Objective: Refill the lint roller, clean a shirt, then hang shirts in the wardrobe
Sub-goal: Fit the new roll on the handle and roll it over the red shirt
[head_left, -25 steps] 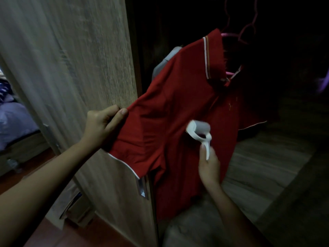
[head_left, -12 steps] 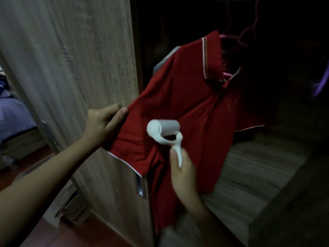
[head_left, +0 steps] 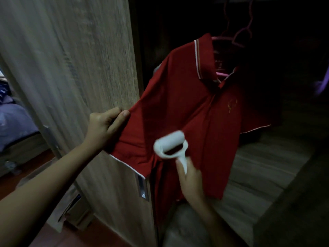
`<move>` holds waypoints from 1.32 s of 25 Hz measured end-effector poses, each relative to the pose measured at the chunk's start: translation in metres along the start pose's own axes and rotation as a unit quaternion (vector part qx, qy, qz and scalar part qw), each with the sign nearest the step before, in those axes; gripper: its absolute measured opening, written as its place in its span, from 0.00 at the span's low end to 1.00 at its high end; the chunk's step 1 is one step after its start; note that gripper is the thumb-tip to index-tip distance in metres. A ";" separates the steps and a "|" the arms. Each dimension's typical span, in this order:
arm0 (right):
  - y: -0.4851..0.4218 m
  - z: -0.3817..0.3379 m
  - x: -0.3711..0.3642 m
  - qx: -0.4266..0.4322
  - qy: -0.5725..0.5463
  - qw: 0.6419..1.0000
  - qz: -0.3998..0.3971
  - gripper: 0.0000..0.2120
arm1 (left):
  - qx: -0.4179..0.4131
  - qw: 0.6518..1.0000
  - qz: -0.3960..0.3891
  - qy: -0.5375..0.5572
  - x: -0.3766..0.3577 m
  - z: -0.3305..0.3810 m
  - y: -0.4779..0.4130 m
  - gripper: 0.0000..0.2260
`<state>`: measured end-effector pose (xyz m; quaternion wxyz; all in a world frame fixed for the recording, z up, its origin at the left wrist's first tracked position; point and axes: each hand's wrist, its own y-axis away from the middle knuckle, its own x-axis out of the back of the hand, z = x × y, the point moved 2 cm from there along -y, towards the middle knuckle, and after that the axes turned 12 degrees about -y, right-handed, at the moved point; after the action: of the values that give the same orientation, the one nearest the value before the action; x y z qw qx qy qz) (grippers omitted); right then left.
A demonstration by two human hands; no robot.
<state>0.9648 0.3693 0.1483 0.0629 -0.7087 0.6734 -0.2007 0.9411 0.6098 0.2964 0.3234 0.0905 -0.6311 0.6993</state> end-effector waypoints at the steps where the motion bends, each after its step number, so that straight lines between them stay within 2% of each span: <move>1: 0.011 0.014 -0.003 -0.018 0.010 1.000 -0.018 0.08 | -0.004 1.000 0.001 0.000 0.001 0.000 0.000 0.21; 3: 0.004 0.013 0.000 0.001 0.027 1.000 -0.011 0.08 | -0.006 1.000 0.001 0.000 0.002 0.001 -0.001 0.21; 7: -0.057 -0.041 0.023 0.107 0.012 0.992 0.071 0.10 | 0.002 1.000 -0.001 0.011 0.000 0.001 0.001 0.22; 10: -0.065 -0.027 0.024 0.107 0.017 0.990 0.086 0.13 | 0.003 1.000 0.005 0.013 -0.002 0.001 0.002 0.21; 12: -0.038 0.020 0.012 0.040 0.069 0.995 0.058 0.12 | 0.004 1.000 0.003 0.013 -0.002 0.000 0.001 0.21; 14: -0.004 0.074 0.003 -0.086 0.171 0.981 -0.006 0.18 | 0.000 1.000 0.003 0.020 -0.003 -0.003 0.001 0.19; 16: 0.028 0.111 0.001 -0.214 0.250 0.939 -0.100 0.38 | -0.014 1.000 0.004 0.027 -0.004 -0.005 0.002 0.17; 17: 0.041 0.121 0.003 -0.253 0.261 0.924 -0.121 0.48 | -0.020 0.999 0.005 0.030 -0.004 -0.006 0.002 0.17; 18: 0.049 0.125 0.007 -0.279 0.267 0.915 -0.111 0.48 | -0.022 0.999 0.007 0.032 -0.004 -0.006 0.001 0.17; 20: 0.047 0.116 0.019 -0.276 0.267 0.922 -0.058 0.30 | -0.010 0.999 0.011 0.028 -0.002 -0.005 -0.001 0.18; 21: 0.044 0.104 0.026 -0.256 0.252 0.933 -0.033 0.24 | -0.008 0.999 0.015 0.027 0.000 -0.001 0.001 0.18; 22: 0.040 0.093 0.033 -0.224 0.236 0.945 -0.016 0.23 | -0.019 0.999 0.019 0.024 0.001 0.005 0.007 0.18; 23: 0.036 0.086 0.040 -0.185 0.221 0.958 0.006 0.28 | -0.048 0.998 0.024 0.014 0.000 0.012 0.016 0.18; 24: 0.036 0.078 0.048 -0.151 0.212 0.965 0.024 0.33 | -0.093 0.995 0.025 0.003 -0.004 0.022 0.030 0.18; 25: 0.039 0.068 0.057 -0.127 0.211 0.968 0.043 0.33 | -0.142 0.990 0.020 0.005 -0.008 0.034 0.046 0.19; 28: 0.062 0.050 0.086 -0.132 0.201 0.966 0.094 0.16 | -0.207 0.977 -0.013 0.055 -0.032 0.065 0.084 0.14; 33: 0.145 0.021 0.158 -0.159 0.263 0.943 0.131 0.13 | -0.288 0.937 -0.101 0.170 -0.072 0.138 0.123 0.13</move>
<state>0.8399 0.1984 0.1084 -0.2038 -0.5372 0.7760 -0.2602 0.8885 0.4563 0.1827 0.5065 -0.0635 -0.7288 0.4564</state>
